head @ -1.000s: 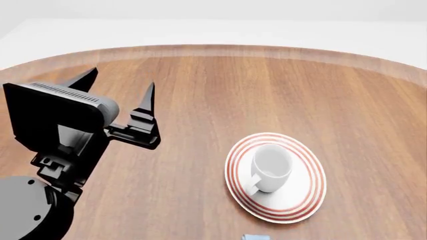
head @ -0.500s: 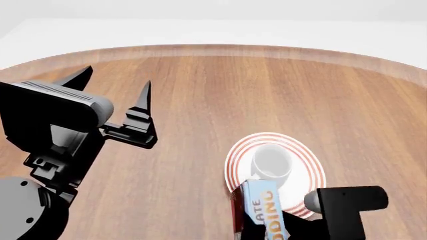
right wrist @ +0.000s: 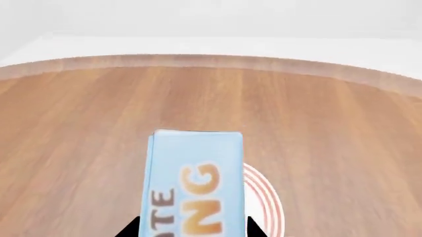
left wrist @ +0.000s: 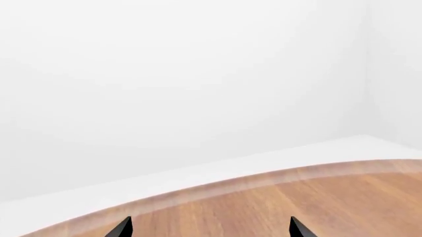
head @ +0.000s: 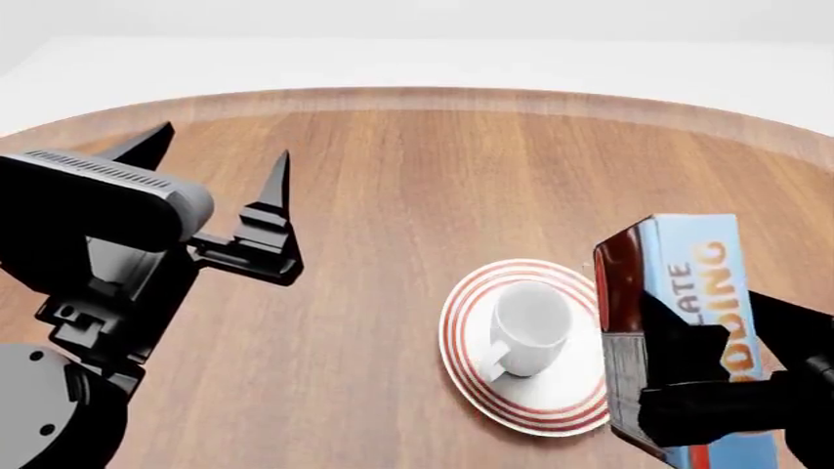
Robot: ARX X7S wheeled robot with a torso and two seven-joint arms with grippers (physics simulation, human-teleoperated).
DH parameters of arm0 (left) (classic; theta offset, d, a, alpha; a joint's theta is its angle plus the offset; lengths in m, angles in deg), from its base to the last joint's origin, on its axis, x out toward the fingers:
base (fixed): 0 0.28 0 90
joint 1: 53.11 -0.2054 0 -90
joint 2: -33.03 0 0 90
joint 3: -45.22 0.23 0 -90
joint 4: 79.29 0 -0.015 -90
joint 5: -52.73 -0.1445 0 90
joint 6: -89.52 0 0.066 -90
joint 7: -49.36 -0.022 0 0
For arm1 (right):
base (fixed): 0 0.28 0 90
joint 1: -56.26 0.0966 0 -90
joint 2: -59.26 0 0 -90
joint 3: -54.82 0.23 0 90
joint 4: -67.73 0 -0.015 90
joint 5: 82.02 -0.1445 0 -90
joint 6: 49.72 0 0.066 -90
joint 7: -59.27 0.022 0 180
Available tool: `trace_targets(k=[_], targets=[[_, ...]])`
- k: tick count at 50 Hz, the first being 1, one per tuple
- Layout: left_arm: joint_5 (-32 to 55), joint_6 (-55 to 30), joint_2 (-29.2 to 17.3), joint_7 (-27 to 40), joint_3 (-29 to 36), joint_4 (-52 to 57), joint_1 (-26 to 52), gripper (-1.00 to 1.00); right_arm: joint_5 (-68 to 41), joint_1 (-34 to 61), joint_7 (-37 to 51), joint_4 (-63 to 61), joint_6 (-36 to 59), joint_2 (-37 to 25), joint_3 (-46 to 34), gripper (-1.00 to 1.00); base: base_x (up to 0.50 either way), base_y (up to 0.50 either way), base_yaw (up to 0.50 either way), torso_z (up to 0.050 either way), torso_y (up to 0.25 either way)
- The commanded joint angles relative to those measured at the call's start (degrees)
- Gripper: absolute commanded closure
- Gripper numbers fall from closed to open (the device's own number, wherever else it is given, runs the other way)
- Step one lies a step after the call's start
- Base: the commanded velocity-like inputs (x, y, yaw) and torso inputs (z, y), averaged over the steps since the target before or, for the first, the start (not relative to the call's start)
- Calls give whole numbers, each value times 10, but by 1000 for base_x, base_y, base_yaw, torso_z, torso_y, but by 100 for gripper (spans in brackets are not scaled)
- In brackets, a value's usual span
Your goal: Pick up the white mug and put it on the plate, and put the chocolate pudding to the right of the plate.
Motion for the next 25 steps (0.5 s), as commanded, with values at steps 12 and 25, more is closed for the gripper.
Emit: trace_targets(k=[12,25], targets=[[-8,2,17,-18,-18,-7,-2,-100,309,298,-168,131,170,-112,1,100,0,0,0,0,0],[-13,-10,38,-15,-14,-8,3,-100,658,346,-395,229,194,-2,-108,100,0,0,0,0,0]])
